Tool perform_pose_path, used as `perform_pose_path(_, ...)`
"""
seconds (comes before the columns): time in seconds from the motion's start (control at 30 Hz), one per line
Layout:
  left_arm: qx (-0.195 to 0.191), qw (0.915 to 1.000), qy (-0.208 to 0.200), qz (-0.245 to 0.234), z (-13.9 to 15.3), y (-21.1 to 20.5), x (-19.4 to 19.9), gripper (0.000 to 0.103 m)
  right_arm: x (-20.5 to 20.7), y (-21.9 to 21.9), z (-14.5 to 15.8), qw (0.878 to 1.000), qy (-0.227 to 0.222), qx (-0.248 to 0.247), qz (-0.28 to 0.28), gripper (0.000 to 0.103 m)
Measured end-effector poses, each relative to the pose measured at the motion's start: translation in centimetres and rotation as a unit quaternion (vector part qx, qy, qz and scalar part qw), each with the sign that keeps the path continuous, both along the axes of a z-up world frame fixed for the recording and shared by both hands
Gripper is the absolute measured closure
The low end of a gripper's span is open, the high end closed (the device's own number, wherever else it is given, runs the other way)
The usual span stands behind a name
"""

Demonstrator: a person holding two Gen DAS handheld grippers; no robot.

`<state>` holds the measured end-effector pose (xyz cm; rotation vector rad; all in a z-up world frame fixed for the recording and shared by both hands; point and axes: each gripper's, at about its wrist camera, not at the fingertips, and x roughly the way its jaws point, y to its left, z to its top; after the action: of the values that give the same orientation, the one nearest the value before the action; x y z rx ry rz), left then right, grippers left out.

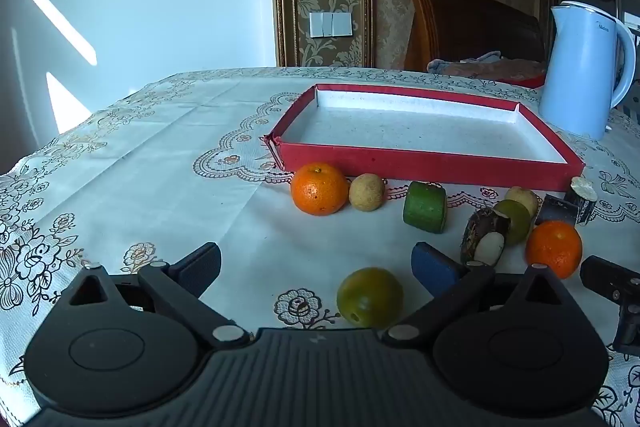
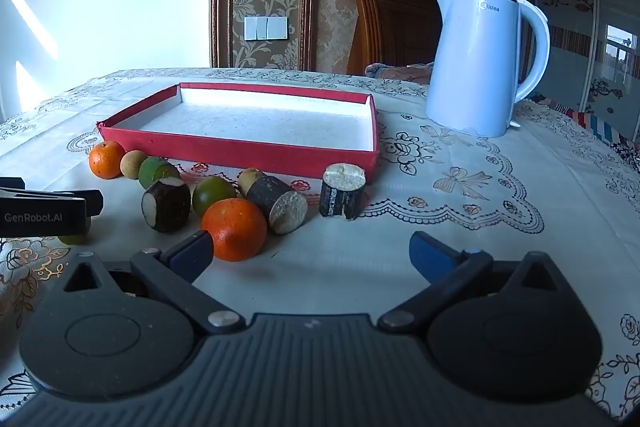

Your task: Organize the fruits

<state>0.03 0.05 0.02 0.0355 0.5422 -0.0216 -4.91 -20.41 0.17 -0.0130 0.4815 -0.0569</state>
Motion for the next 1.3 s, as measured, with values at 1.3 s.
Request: perform_pose_path(1.3,-0.007,0.9998,-0.017,-0.003,0.05,0.13,-0.27,0.001,0.02,0.16,-0.06,1.0,0.002,-0.005,0.002,0.0)
